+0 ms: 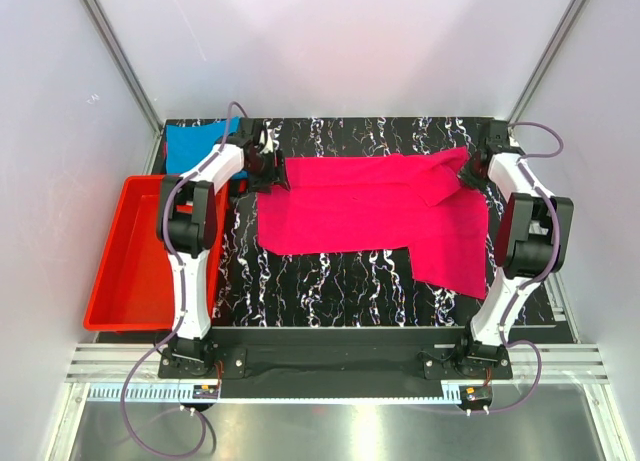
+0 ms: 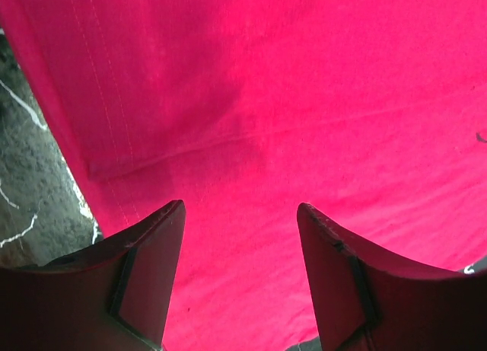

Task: Fold and stack the t-shirts
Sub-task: Fold the tshirt

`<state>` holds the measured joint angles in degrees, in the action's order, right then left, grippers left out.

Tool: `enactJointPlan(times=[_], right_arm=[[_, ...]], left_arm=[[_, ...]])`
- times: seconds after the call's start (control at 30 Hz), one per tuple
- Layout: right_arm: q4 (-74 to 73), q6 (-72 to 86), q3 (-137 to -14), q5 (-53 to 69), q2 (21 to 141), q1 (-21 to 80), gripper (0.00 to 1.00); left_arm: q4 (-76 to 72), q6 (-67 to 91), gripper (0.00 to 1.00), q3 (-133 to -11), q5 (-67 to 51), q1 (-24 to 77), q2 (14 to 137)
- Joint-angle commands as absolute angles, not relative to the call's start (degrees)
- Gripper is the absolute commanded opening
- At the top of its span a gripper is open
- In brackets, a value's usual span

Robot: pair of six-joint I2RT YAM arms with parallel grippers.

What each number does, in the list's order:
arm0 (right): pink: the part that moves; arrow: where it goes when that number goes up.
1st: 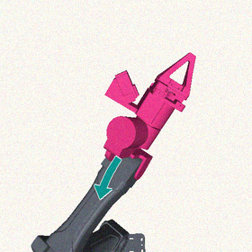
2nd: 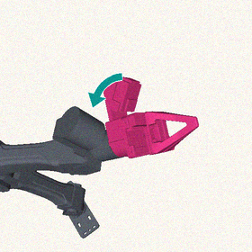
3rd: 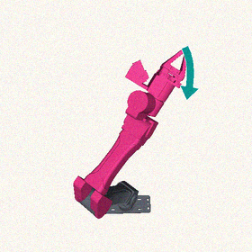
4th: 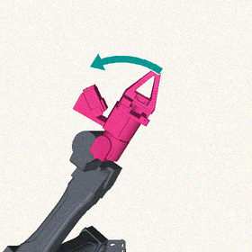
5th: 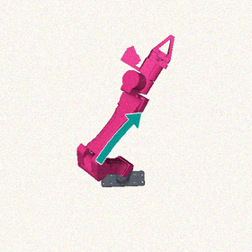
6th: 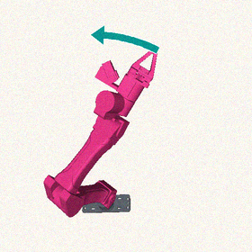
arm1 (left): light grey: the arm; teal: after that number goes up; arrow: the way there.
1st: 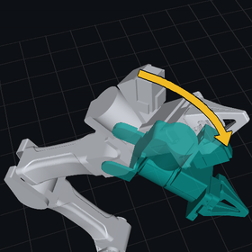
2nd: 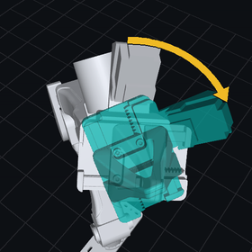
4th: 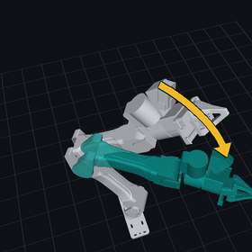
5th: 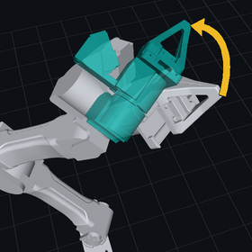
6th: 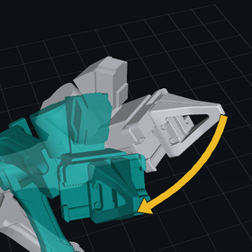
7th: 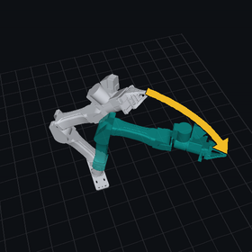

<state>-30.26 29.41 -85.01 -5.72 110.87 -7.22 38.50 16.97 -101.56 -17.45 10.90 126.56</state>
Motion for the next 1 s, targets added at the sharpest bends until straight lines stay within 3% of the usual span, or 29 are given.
enactJointPlan(times=[0.0,0.4,0.97], right_arm=[[-32.08,30.58,-84.73,-9.23,106.79,-6.86,0.00],[-33.84,31.91,-81.83,-12.48,104.42,-6.77,0.00],[-27.60,36.30,-74.27,-8.18,104.06,-6.86,0.00]], left_arm=[[36.83,16.79,0.66,-104.15,-15.47,10.81,127.26],[37.62,16.08,0.66,-104.77,-15.03,10.20,128.32],[38.41,16.87,0.66,-105.82,-17.31,8.96,124.29]])
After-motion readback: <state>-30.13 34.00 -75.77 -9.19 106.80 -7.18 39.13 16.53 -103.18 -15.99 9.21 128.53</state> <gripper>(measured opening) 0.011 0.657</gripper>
